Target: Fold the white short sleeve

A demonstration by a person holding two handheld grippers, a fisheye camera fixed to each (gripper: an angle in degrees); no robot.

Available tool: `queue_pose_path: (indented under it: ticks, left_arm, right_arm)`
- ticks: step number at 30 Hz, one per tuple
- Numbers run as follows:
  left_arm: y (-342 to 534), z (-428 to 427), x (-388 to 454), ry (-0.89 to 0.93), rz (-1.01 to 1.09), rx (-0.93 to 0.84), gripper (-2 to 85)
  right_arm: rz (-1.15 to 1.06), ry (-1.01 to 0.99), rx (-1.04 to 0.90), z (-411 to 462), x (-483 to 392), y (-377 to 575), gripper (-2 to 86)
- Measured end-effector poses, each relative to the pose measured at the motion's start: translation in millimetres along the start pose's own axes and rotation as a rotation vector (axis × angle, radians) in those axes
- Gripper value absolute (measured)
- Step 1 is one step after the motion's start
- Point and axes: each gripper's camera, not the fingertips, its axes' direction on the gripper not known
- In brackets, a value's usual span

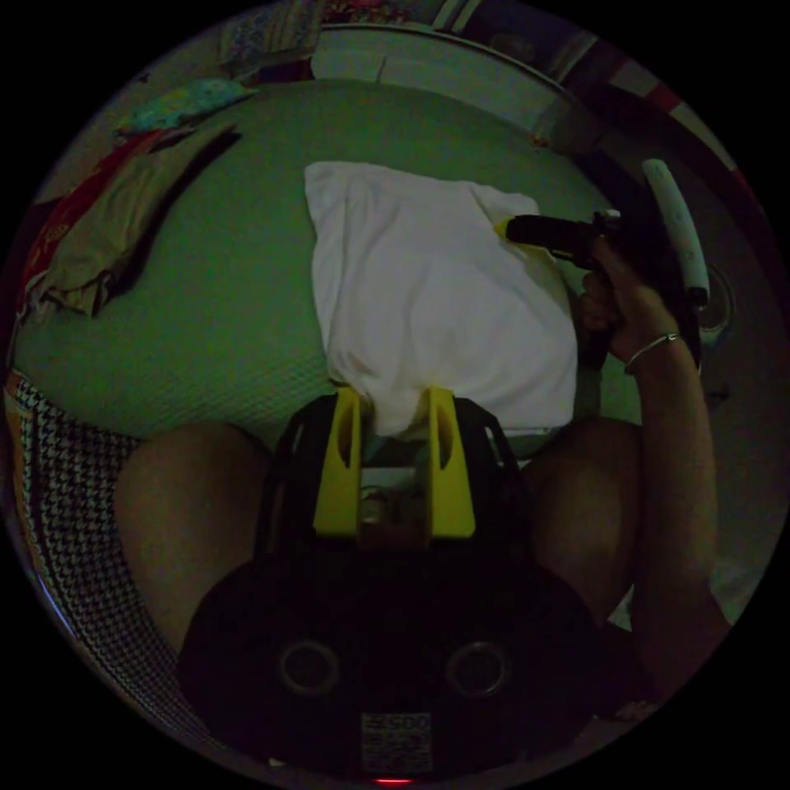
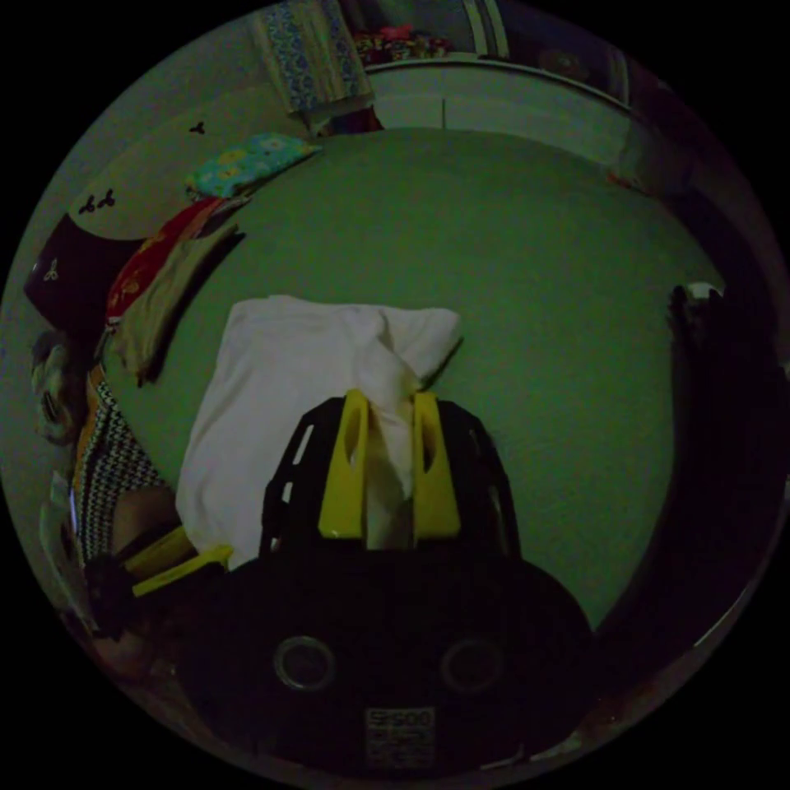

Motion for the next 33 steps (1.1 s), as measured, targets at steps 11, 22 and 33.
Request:
queue_pose_path:
  ticks: [11,22,33]
  left_arm:
    - [-26.5,-72.1,-53.9,0.272,0.094,0.02,7.1]
    - [-68.1,-226.0,-135.3,0.283,0.159,0.242,6.9]
    - [-166.4,-370.9,-262.5,0.046,0.08,0.315,7.6]
  right_arm:
    - [0.031,0.042,0.082,-55.1,-51.3,-10.9,0.6]
    - [-0.202,0.098,0.233,-138.1,-205.8,-112.5,0.3]
    - [-0.263,-0.136,0.269,-111.0,-349.0,-280.3,2.5]
